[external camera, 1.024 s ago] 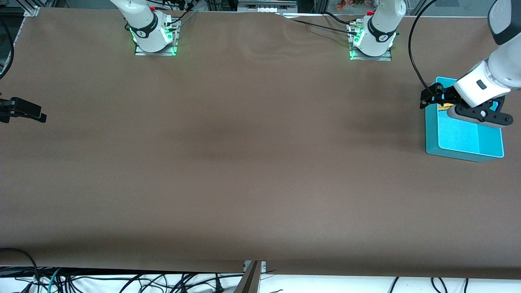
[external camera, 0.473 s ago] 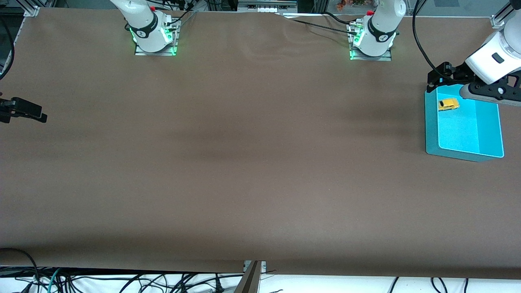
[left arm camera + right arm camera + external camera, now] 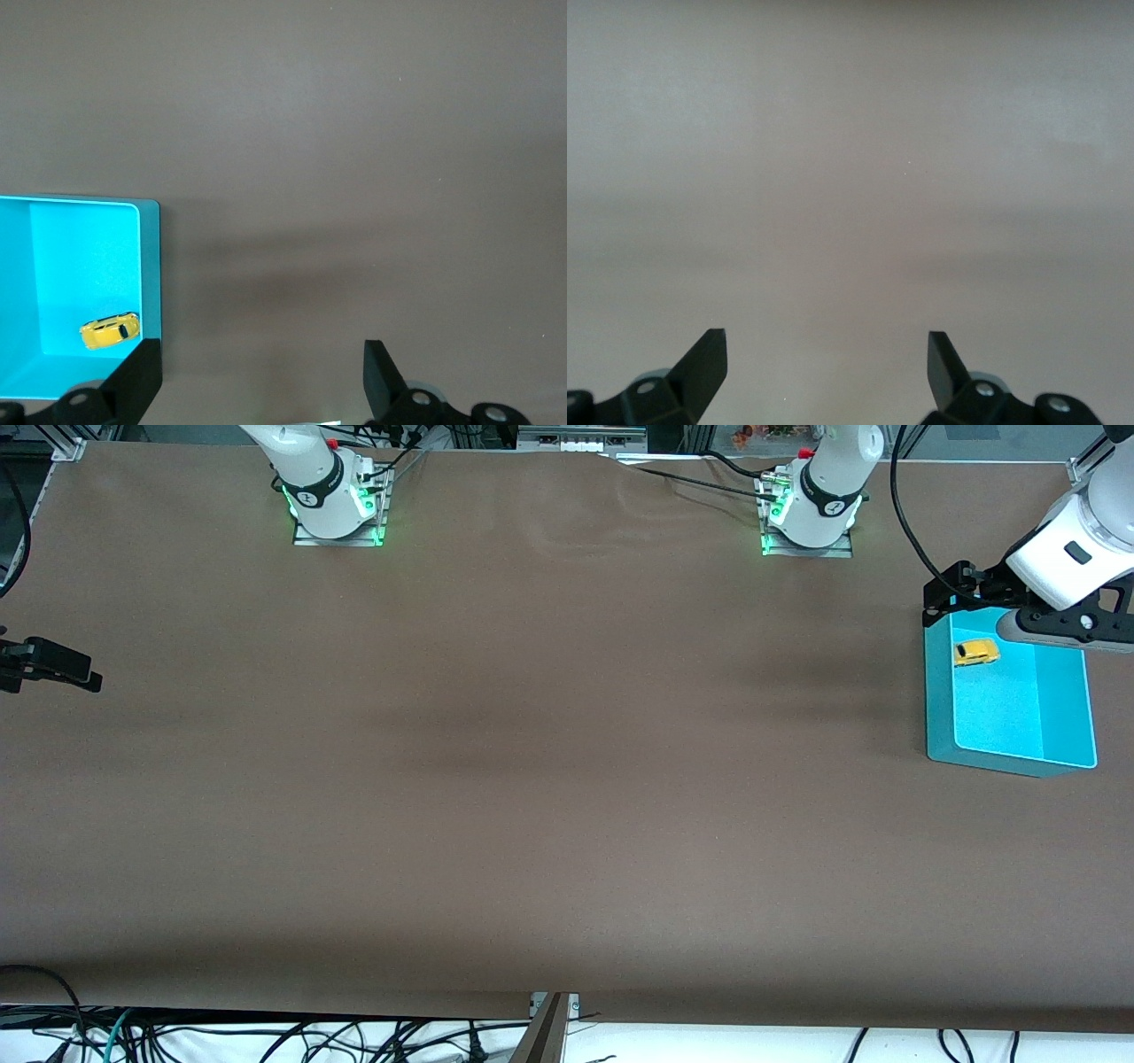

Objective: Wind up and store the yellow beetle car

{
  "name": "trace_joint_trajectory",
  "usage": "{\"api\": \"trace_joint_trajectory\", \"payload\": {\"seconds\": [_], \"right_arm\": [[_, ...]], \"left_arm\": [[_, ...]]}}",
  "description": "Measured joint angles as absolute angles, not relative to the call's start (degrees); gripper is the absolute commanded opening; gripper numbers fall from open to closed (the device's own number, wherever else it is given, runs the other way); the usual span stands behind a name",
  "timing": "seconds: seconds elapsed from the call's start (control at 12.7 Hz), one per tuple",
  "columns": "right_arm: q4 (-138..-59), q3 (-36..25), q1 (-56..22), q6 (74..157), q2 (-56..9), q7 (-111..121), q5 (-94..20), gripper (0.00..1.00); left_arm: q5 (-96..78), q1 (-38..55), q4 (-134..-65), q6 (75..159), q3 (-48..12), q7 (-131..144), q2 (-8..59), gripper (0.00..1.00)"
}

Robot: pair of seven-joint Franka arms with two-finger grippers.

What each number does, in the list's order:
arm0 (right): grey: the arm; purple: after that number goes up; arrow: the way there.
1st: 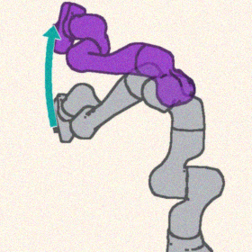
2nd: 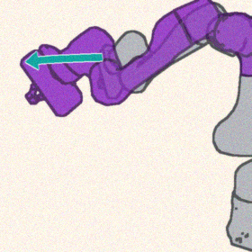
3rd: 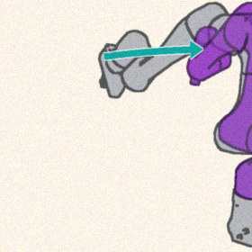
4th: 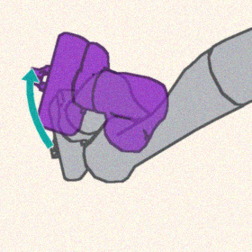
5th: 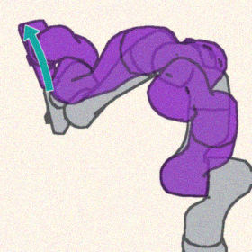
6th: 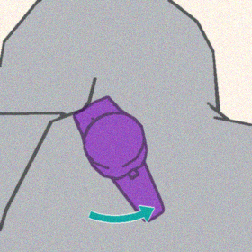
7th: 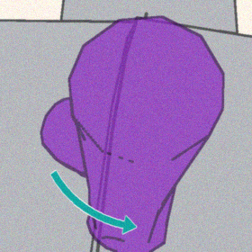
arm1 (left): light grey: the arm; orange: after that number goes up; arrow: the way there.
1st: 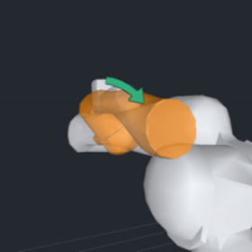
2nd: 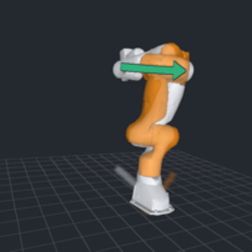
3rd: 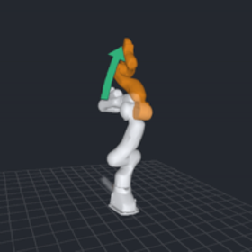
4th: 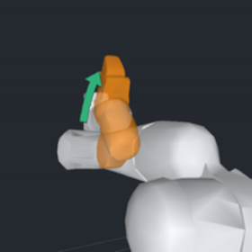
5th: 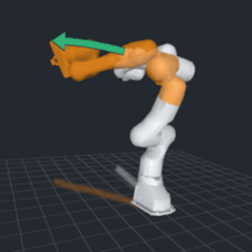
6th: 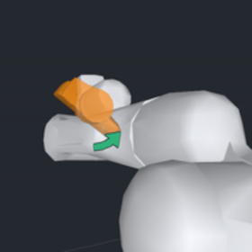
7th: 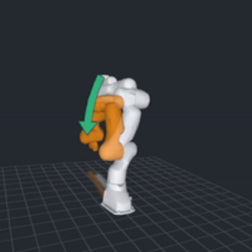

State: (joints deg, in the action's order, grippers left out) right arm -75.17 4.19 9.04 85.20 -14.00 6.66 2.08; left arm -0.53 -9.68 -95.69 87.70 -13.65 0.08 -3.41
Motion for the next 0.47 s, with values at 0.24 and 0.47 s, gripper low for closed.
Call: {"api": "trace_joint_trajectory", "payload": {"seconds": [0.24, 0.47], "right_arm": [[-75.17, 4.19, 9.01, 85.20, -14.00, 6.66, 2.11, 1.00], [-75.17, 4.19, 9.00, 85.20, -14.00, 6.66, 2.12, 1.00]], "left_arm": [[-0.53, -9.68, -95.54, 87.70, -13.66, 4.25, -3.42, 1.00], [-0.53, -9.75, -95.54, 87.70, -13.56, 4.39, -3.42, 1.00]]}}
